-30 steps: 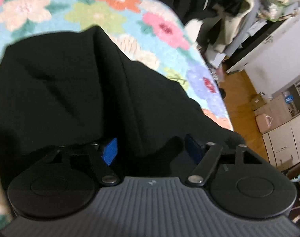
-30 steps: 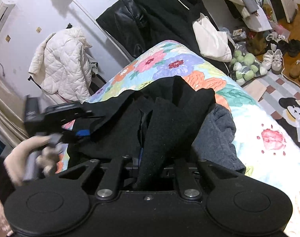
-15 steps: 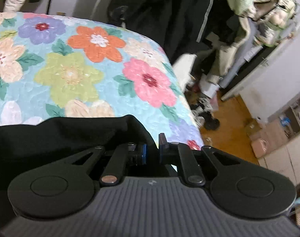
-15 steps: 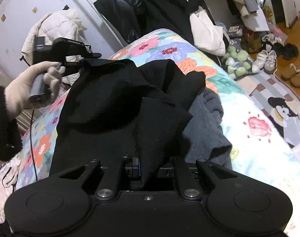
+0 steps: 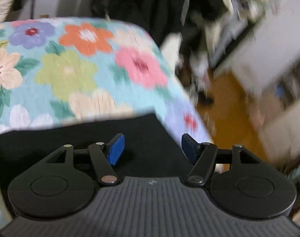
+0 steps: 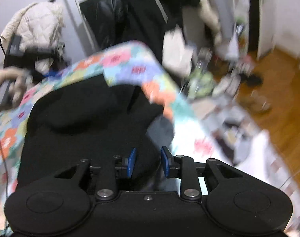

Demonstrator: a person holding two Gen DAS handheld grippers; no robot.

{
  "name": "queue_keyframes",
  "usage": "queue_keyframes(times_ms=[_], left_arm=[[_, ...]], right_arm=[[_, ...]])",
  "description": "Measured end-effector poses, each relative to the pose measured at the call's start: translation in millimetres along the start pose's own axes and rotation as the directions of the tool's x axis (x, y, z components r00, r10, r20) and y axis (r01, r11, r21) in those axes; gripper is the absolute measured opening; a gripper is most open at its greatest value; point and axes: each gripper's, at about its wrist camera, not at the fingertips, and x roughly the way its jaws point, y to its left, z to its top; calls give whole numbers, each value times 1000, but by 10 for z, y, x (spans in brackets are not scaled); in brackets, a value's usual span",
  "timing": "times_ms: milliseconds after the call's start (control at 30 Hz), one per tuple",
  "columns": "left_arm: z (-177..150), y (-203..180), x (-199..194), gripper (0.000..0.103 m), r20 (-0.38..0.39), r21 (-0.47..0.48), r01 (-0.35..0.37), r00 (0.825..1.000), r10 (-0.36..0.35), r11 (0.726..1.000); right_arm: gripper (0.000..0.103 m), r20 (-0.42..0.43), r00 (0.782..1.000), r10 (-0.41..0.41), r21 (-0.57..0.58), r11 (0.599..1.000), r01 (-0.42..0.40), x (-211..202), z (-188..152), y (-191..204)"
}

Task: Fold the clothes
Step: 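Open both grippers and lift them off the coat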

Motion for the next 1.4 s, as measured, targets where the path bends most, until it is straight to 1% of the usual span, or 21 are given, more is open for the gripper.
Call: queue_keyframes(times_ms=[67, 133, 200, 267, 300, 367, 400, 433, 467, 533, 600, 700, 733, 800, 967, 1000, 1100, 1233, 1267, 1333, 1400], left_arm=[[-171, -161, 123, 64, -96, 122, -20, 995, 32, 992], [-340, -292, 319, 64, -179, 217, -48, 980, 88, 975], [-486, -382, 532, 64, -237, 281, -72, 961, 142, 957], [-509, -407, 707, 63, -227, 308, -106, 957, 182, 945], [-461, -392, 749, 63, -206, 296, -122, 960, 188, 947], [-364, -361, 834, 62, -164, 271, -152, 966, 201, 951], [-316, -346, 877, 59, -143, 258, -167, 968, 208, 952], [-267, -332, 916, 57, -121, 245, -182, 969, 216, 952], [-210, -326, 931, 53, -90, 242, -203, 969, 231, 949], [-127, -318, 946, 52, -41, 241, -237, 966, 254, 941], [-99, -341, 906, 50, 33, 264, -303, 952, 305, 916], [-71, -315, 761, 47, 132, 277, -425, 905, 404, 862], [-66, -269, 673, 47, 152, 266, -443, 896, 417, 856], [-94, -118, 364, 48, 175, 197, -442, 894, 412, 875], [-521, 50, -319, 68, 168, 150, -428, 899, 404, 891], [-680, 29, -431, 70, 154, 153, -440, 895, 418, 885], [-1157, 83, -746, 71, 94, 132, -424, 905, 415, 896], [-1781, 156, -1063, 72, -29, 64, -360, 932, 363, 931], [-1932, 163, -1116, 72, -60, 50, -338, 938, 340, 940], [-2213, 180, -1196, 73, -123, 12, -288, 950, 287, 958], [-2434, 228, -1220, 73, -182, -48, -202, 965, 190, 978]], right_arm=[[35, 80, 996, -50, -48, 997, 54, -125, 51, 95], [35, 126, 992, -14, -56, 998, 21, -173, 70, 146], [35, 140, 985, 104, -27, 995, -101, -123, 59, 172], [35, 134, 959, 249, -7, 968, -250, 37, 7, 201], [35, 109, 947, 302, -4, 953, -304, 150, -27, 241], [34, -6, 965, 262, -42, 964, -262, 447, -153, 376], [27, -65, 970, 233, -65, 969, -237, 598, -218, 445], [26, -126, 976, 176, -111, 976, -190, 721, -306, 487], [26, -153, 974, 168, -109, 976, -186, 760, -347, 468], [25, -193, 966, 171, -91, 977, -191, 761, -369, 413], [25, -233, 963, 135, -137, 976, -171, 663, -338, 426], [25, -258, 958, 128, -143, 975, -169, 574, -372, 389], [25, -258, 957, 137, -128, 976, -174, 601, -398, 359], [25, -258, 954, 151, -101, 978, -182, 671, -424, 332], [25, -262, 953, 155, -91, 979, -184, 688, -389, 376], [25, -261, 954, 149, -97, 979, -179, 683, -390, 396], [27, -265, 956, 126, -127, 978, -164, 642, -414, 445], [29, -277, 953, 120, -139, 977, -163, 527, -377, 408], [32, -279, 953, 119, -132, 978, -161, 495, -372, 383], [49, -284, 953, 108, -109, 984, -144, 427, -358, 322], [54, -240, 964, 113, -35, 992, -125, 250, -330, 215]])
